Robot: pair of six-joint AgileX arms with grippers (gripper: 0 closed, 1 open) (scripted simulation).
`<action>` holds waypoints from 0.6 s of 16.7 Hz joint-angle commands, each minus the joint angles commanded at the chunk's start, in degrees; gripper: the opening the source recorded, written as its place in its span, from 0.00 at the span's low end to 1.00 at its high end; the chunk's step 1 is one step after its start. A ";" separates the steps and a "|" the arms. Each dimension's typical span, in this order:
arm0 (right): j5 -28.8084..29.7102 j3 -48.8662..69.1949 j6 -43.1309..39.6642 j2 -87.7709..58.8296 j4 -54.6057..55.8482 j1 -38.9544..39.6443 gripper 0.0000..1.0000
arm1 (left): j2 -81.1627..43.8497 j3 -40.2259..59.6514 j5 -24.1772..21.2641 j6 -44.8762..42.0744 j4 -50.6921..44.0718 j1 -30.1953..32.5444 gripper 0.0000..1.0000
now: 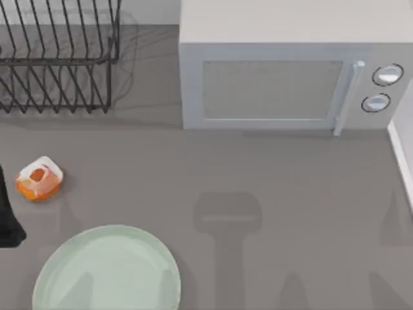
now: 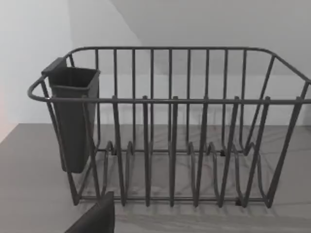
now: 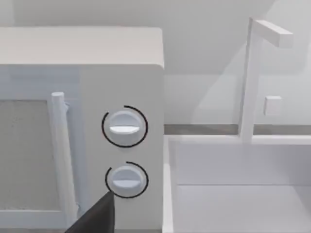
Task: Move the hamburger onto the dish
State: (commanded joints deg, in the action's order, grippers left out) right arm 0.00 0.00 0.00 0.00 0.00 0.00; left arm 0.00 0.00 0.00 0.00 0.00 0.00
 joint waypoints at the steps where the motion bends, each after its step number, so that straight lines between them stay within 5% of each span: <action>1: 0.00 0.00 0.00 0.00 0.00 0.00 1.00 | 0.00 0.00 0.00 0.00 0.00 0.00 1.00; 10: 0.00 0.00 0.00 0.00 0.00 0.00 1.00 | -21.71 18.12 -0.06 -9.28 -12.58 0.61 1.00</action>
State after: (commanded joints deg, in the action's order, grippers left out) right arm 0.00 0.00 0.00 0.00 0.00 0.00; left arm -21.71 18.12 -0.06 -9.28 -12.58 0.61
